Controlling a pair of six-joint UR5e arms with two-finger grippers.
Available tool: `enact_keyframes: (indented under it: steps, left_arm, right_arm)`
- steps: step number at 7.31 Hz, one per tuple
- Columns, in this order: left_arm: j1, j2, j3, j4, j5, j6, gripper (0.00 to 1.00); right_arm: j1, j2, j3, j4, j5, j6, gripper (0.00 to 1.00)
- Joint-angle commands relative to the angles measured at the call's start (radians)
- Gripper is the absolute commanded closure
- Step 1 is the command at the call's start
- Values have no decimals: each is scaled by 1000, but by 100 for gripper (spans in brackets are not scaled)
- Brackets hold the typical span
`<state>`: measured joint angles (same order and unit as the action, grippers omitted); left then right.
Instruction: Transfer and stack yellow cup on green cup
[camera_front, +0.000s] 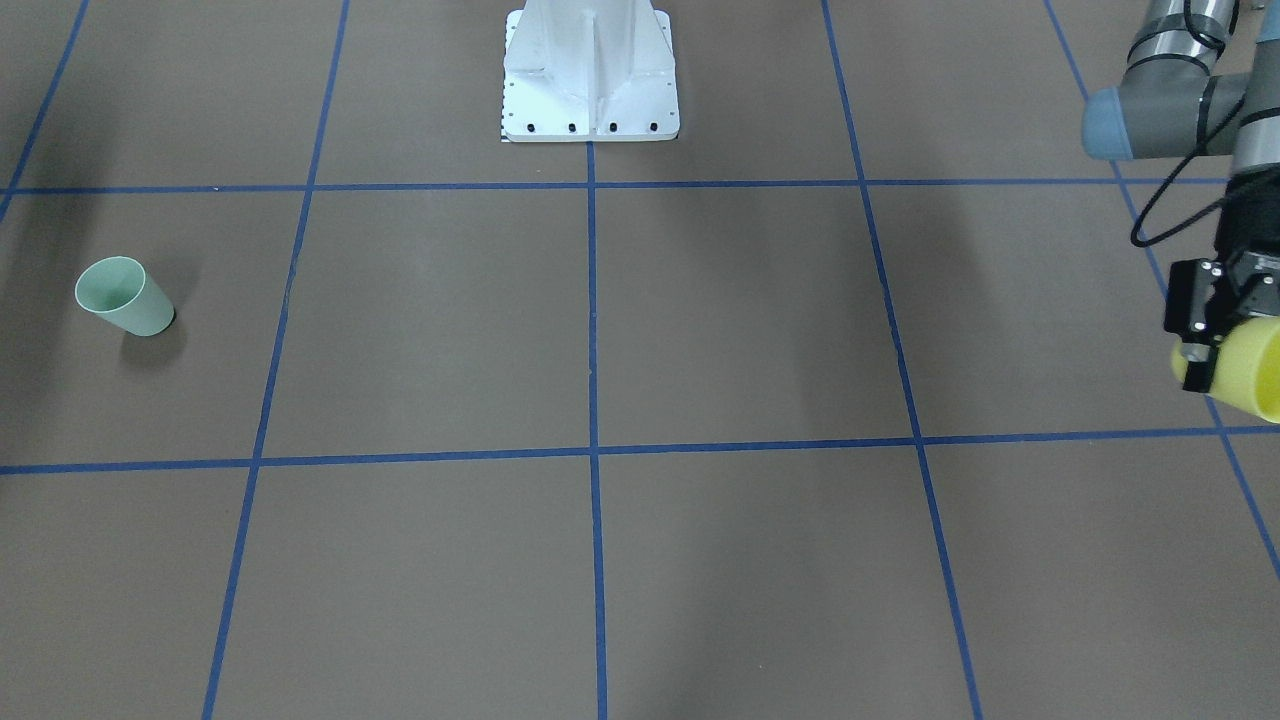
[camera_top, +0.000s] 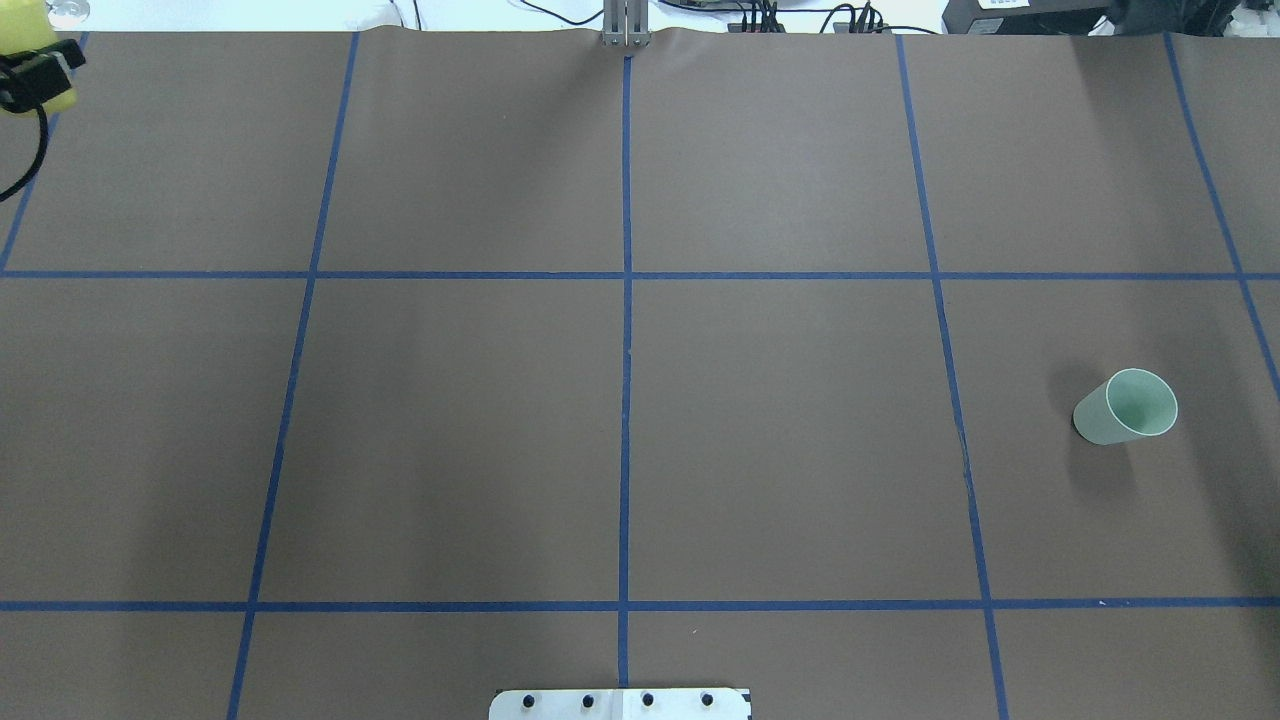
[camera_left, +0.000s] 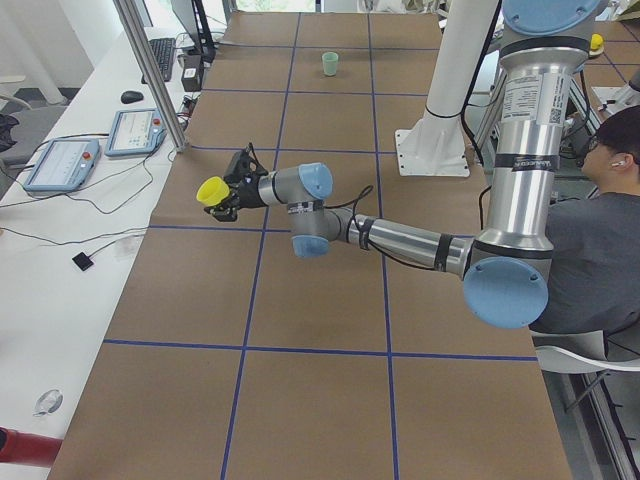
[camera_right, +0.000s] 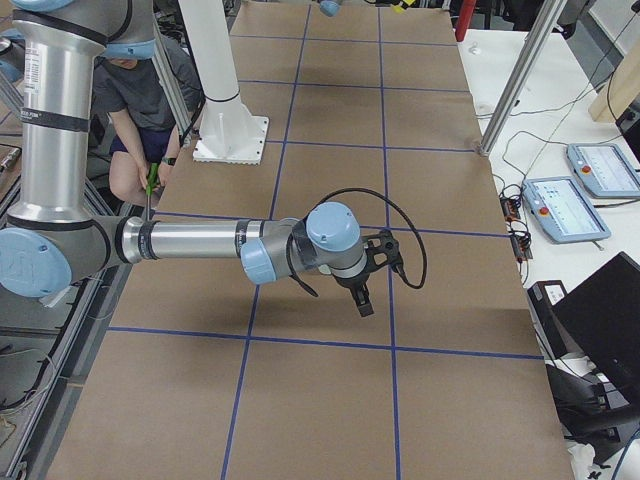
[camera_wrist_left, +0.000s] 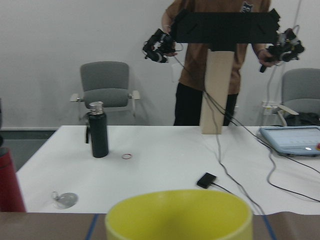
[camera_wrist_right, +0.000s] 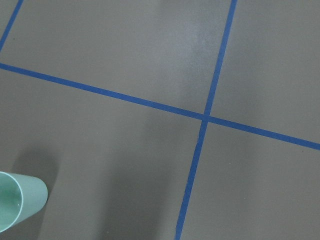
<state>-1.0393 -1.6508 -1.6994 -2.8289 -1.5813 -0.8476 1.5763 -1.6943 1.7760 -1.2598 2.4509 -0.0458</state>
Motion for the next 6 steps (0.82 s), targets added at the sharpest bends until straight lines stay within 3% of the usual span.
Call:
enact_keyframes:
  steps: [1,2,3,6]
  left_arm:
    - [178,-107,-42,-27,-22,241,100]
    - [230,-160,-52,-33,-22,369,100]
    - [302,-200,-55,-32,-55,360,100]
    - [419,-334,-33,-17,-257,372,100]
  right_arm:
    - [-50,102,-6,-6,45,3,0]
    - [-56,143,-12,-12,62,3,0]
    - [-67,153,-12,-10,71,24,0]
    - [-130,270,2,-3,149,273,0]
